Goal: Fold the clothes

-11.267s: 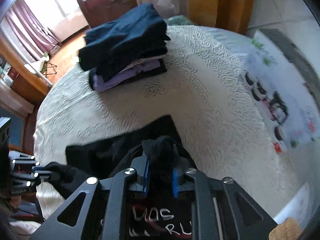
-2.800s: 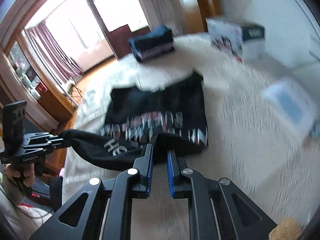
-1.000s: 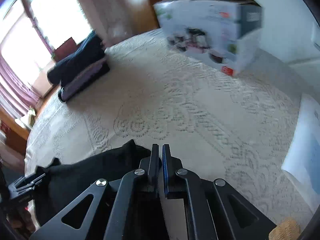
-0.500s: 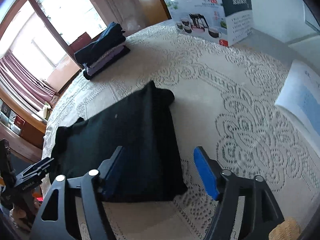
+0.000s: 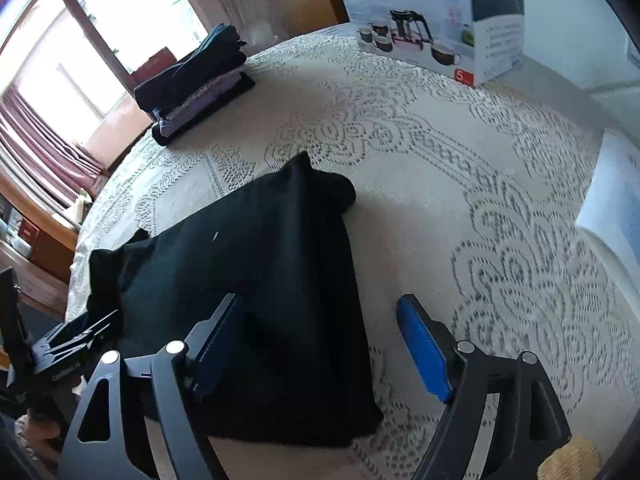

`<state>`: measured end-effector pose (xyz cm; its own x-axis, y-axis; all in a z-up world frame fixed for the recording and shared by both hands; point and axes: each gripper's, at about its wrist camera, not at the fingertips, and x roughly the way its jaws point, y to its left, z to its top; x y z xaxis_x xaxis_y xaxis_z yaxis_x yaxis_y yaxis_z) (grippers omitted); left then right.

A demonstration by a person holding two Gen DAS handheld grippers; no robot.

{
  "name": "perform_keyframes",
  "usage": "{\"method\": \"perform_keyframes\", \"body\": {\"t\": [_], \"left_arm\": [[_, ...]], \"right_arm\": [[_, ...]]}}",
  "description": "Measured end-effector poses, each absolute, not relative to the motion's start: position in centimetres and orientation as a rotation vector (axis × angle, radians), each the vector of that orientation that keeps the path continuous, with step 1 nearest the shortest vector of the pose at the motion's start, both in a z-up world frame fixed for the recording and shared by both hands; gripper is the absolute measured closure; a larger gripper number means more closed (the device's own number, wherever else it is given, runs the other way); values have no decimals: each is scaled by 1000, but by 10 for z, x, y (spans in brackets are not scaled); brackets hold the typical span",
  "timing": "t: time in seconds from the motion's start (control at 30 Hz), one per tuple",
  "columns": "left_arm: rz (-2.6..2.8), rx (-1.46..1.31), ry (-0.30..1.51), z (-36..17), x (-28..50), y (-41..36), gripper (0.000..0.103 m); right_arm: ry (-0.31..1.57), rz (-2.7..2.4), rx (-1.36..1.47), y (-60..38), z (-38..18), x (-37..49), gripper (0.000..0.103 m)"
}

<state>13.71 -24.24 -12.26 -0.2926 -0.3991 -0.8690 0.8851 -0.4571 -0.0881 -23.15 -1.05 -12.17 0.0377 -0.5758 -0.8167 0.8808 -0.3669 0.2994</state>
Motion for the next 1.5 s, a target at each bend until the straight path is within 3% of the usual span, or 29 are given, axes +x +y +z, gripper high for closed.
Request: {"method": "perform_keyframes", "body": {"t": [0.07, 0.1, 0.13, 0.17, 0.27, 0.37, 0.63, 0.8, 0.93, 0.97, 1.07, 1.27, 1.4, 1.5], "left_arm": [[-1875, 1029, 751, -121, 136, -241, 26], [-1879, 1031, 758, -120, 135, -240, 30], [-1883, 1032, 765, -119, 134, -239, 43], [-1887, 1033, 772, -118, 134, -238, 49], [-1895, 1033, 794, -116, 133, -237, 49], [-1912, 1031, 822, -115, 134, -237, 64], [-1918, 1009, 850, -115, 134, -237, 60], [-1933, 988, 892, -115, 142, -236, 67], [-1952, 983, 789, -115, 130, -234, 67], [-1953, 991, 785, -114, 129, -233, 73], [-1966, 1005, 857, -110, 135, -236, 83], [-2015, 972, 972, -117, 139, -256, 83], [-2019, 969, 1061, -112, 149, -266, 87], [-2060, 965, 967, -86, 159, -248, 87]], "right_arm": [[394, -1587, 1127, -13, -122, -226, 42], [404, -1577, 1124, -15, -122, -222, 59], [426, -1571, 1120, -16, -122, -218, 60], [450, -1578, 1114, -17, -122, -215, 60], [475, -1585, 1120, -20, -121, -215, 60], [493, -1587, 1104, -19, -122, -211, 62], [489, -1581, 1101, -20, -123, -212, 62], [520, -1573, 1119, -22, -122, -208, 62], [544, -1588, 1101, -24, -122, -205, 64], [560, -1596, 1094, -25, -122, -202, 65], [609, -1611, 1069, -24, -118, -189, 71], [527, -1605, 1137, -18, -121, -199, 76], [510, -1628, 1148, -17, -117, -198, 85], [458, -1633, 1115, 5, -95, -181, 87]]}}
